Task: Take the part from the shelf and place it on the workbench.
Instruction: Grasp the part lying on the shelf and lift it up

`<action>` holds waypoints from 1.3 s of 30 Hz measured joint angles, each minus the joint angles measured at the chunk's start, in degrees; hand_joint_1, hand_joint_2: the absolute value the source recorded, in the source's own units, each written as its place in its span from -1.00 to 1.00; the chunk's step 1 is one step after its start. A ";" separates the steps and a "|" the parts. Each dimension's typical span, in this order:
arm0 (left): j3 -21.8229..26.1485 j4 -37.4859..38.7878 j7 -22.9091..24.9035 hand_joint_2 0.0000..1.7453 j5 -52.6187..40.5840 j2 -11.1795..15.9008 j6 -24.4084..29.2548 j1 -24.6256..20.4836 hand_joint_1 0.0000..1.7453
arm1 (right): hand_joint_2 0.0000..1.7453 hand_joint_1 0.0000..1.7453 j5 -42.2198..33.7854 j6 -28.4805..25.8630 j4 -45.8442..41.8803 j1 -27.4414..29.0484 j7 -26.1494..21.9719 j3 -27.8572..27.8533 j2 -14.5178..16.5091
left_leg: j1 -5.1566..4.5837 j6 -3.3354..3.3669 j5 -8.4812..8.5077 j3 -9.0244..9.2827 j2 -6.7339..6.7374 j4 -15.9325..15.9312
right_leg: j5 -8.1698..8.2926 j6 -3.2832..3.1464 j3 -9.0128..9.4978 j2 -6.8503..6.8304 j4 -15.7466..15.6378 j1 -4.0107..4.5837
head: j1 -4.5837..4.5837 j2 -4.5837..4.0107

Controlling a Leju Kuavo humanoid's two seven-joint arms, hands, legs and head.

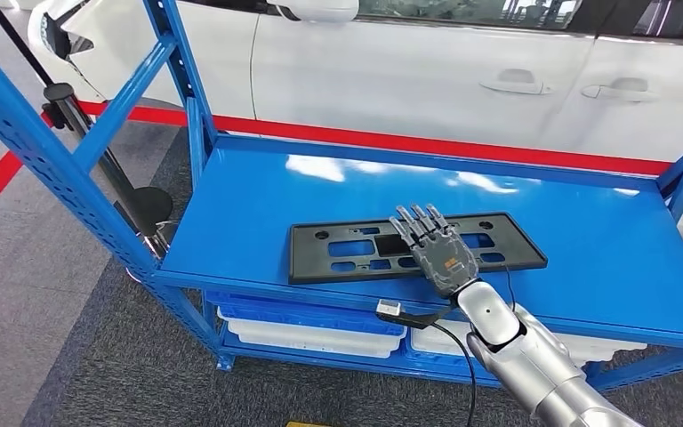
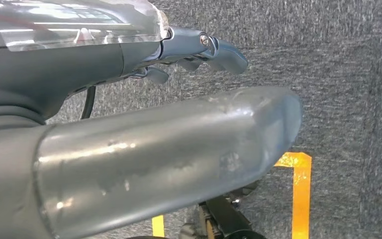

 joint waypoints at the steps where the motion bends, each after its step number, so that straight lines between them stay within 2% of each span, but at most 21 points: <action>1: 0.11 0.00 -0.03 -1.00 -0.01 0.00 0.00 -0.01 -1.00 | 1.00 -1.00 0.02 -0.01 0.66 -0.03 -0.02 -0.13 0.22 | -0.02 0.01 -0.04 0.06 -0.08 0.00 | 0.49 -0.05 -0.55 0.01 0.77 -0.01 | 0.00 0.00; 2: 0.19 0.00 -0.03 -1.00 -0.02 0.00 0.00 -0.01 -1.00 | 1.00 -1.00 0.03 -0.01 1.13 -0.07 -0.02 -0.25 0.42 | -0.04 -0.02 -0.10 0.17 -0.15 0.01 | 1.89 -0.19 -0.12 0.01 -0.46 0.00 | 0.00 0.00; 4: 0.25 0.00 -0.03 -1.00 -0.09 -0.01 0.00 -0.02 -1.00 | 1.00 -1.00 0.04 -0.02 1.73 -0.40 -0.02 -0.52 0.81 | -0.07 -0.18 -0.30 0.45 -0.23 0.00 | 6.04 -0.84 3.12 -0.15 -7.75 0.14 | 0.00 0.00; 6: 0.26 0.00 -0.04 -1.00 -0.18 -0.07 -0.01 -0.08 -1.00 | 1.00 -1.00 0.08 0.02 2.11 -0.90 -0.01 -0.66 1.30 | -0.23 -0.63 -0.49 0.39 -0.20 0.07 | 7.87 -1.42 5.71 -0.48 -13.63 0.58 | -0.01 0.00; 8: 0.28 0.00 -0.06 -1.00 -0.33 -0.11 -0.02 -0.13 -1.00 | 1.00 -1.00 0.25 0.27 2.50 -1.21 0.11 -0.79 1.82 | -0.26 -1.31 -0.52 0.23 -0.09 -0.05 | 7.59 -1.58 6.14 -0.53 -15.04 0.96 | -0.01 0.00; 11: 0.41 -0.02 -0.08 -1.00 -0.79 -0.05 -0.02 -0.15 -1.00 | 1.00 -1.00 0.44 0.77 3.09 -1.51 0.44 -1.23 2.10 | -0.22 -2.32 -1.73 -0.17 0.17 1.26 | 7.88 -2.12 6.65 -0.55 -16.01 0.55 | -0.01 0.00; 15: 0.66 -0.02 -0.09 -1.00 -1.10 -0.02 -0.09 -0.07 -1.00 | 1.00 -1.00 -0.05 1.05 4.44 -1.78 0.56 -1.94 2.09 | -0.13 -2.97 -8.01 -6.25 0.34 14.14 | 7.86 -2.71 7.01 -0.87 -16.30 0.68 | -0.02 0.00; 16: 0.74 -0.02 -0.09 -1.00 -1.15 -0.01 -0.09 0.01 -1.00 | 1.00 -1.00 -0.20 1.10 4.75 -1.81 0.56 -2.13 2.09 | -0.14 -3.02 -8.02 -7.03 0.35 15.60 | 7.83 -2.74 7.07 -0.87 -16.28 0.73 | -0.02 0.00; 17: 0.85 -0.02 -0.09 -1.00 -1.18 0.01 -0.09 0.06 -1.00 | 1.00 -1.00 -0.33 1.15 5.04 -1.85 0.56 -2.32 2.09 | -0.14 -3.01 -6.93 -6.75 0.36 14.89 | 7.80 -2.74 7.15 -0.83 -16.24 0.75 | -0.02 0.00; 20: 1.23 -0.02 -0.09 -1.00 -1.27 0.04 -0.09 -0.02 -1.00 | 1.00 -1.00 -0.51 1.31 5.72 -2.06 0.55 -2.69 2.09 | -0.21 -2.52 -1.43 -1.70 0.23 4.22 | 7.56 -2.39 7.35 -0.66 -15.93 0.87 | -0.02 0.00; 21: 1.35 -0.02 -0.08 -1.00 -1.33 0.04 -0.09 -0.06 -1.00 | 1.00 -0.90 -0.54 1.39 5.91 -2.13 0.54 -2.84 2.09 | -0.28 -2.20 -0.52 -0.50 0.16 1.51 | 7.47 -2.16 7.34 -0.56 -15.77 0.96 | -0.02 0.00; 24: 1.62 -0.02 -0.07 -1.00 -1.64 0.01 -0.23 0.00 -1.00 | 1.00 0.59 -0.97 2.29 6.52 -2.26 0.51 -3.39 2.09 | -0.46 -1.14 -0.05 0.11 0.15 -0.31 | 7.50 -1.30 7.29 -0.39 -15.69 1.01 | -0.01 0.00; 25: 1.67 -0.02 -0.08 -1.00 -1.77 -0.01 -0.32 0.00 -1.00 | 1.00 0.99 -1.22 2.81 6.75 -2.26 0.43 -3.56 2.11 | -0.40 -0.75 0.17 0.22 0.19 -0.51 | 7.32 -0.98 7.21 -0.37 -15.50 0.92 | -0.01 0.00; 27: 1.77 -0.02 -0.09 -1.00 -2.05 -0.03 -0.51 -0.10 -1.00 | 1.00 1.00 -1.85 3.88 7.26 -2.22 0.02 -3.92 2.19 | -0.19 0.01 0.67 0.36 0.25 -0.94 | 5.40 -0.41 6.08 -0.24 -12.89 0.70 | 0.00 0.00; 30: 2.06 -0.02 -0.08 -1.00 -2.27 -0.01 -0.77 -0.09 -1.00 | 1.00 1.00 -2.83 4.87 8.09 -1.94 -0.73 -4.50 2.47 | -0.16 0.36 0.91 0.03 0.21 -0.96 | 0.37 0.13 1.42 0.01 -2.57 0.22 | 0.00 0.00; 31: 2.15 -0.02 -0.08 -1.00 -2.31 -0.01 -0.84 -0.05 -1.00 | 1.00 1.00 -3.04 5.02 8.34 -1.79 -0.88 -4.64 2.57 | -0.17 0.35 0.91 -0.02 0.20 -0.92 | -0.01 0.23 0.43 0.03 -0.42 0.07 | 0.00 0.00; 32: 2.20 -0.02 -0.07 -1.00 -2.34 -0.01 -0.89 -0.03 -1.00 | 1.00 1.00 -3.21 5.09 8.50 -1.71 -0.98 -4.74 2.66 | -0.17 0.32 0.88 -0.02 0.19 -0.86 | 0.73 0.26 0.43 0.03 -0.41 -0.04 | 0.00 0.00; 34: 2.31 -0.02 -0.07 -1.00 -2.39 -0.02 -0.96 -0.05 -1.00 | 1.00 1.00 -3.44 5.20 8.72 -1.76 -1.19 -4.91 2.88 | -0.16 0.13 0.76 0.14 0.18 -0.76 | 4.54 0.04 3.38 -0.07 -6.39 -0.17 | 0.00 0.00; 36: 2.49 -0.02 -0.07 -1.00 -2.43 -0.07 -1.00 -0.10 -1.00 | 1.00 1.00 -3.55 5.28 8.87 -1.99 -1.40 -5.13 3.46 | -0.34 -0.42 0.63 0.14 0.21 -0.63 | 6.97 -0.39 6.69 -0.34 -13.20 0.11 | -0.01 0.00; 37: 2.60 -0.02 -0.07 -1.00 -2.45 -0.09 -1.01 -0.11 -1.00 | 1.00 1.00 -3.57 5.28 8.93 -2.10 -1.48 -5.25 3.93 | -0.41 -0.76 0.63 0.07 0.27 -0.60 | 7.24 -0.57 7.42 -0.41 -14.95 0.30 | -0.01 0.00; 39: 2.80 -0.02 -0.08 -1.00 -2.56 -0.11 -1.01 -0.12 -1.00 | 1.00 1.00 -3.62 5.30 9.07 -2.24 -1.56 -5.56 4.99 | -0.41 -1.53 0.75 0.02 0.44 -0.75 | 7.07 -0.91 7.49 -0.27 -15.67 0.51 | -0.02 0.00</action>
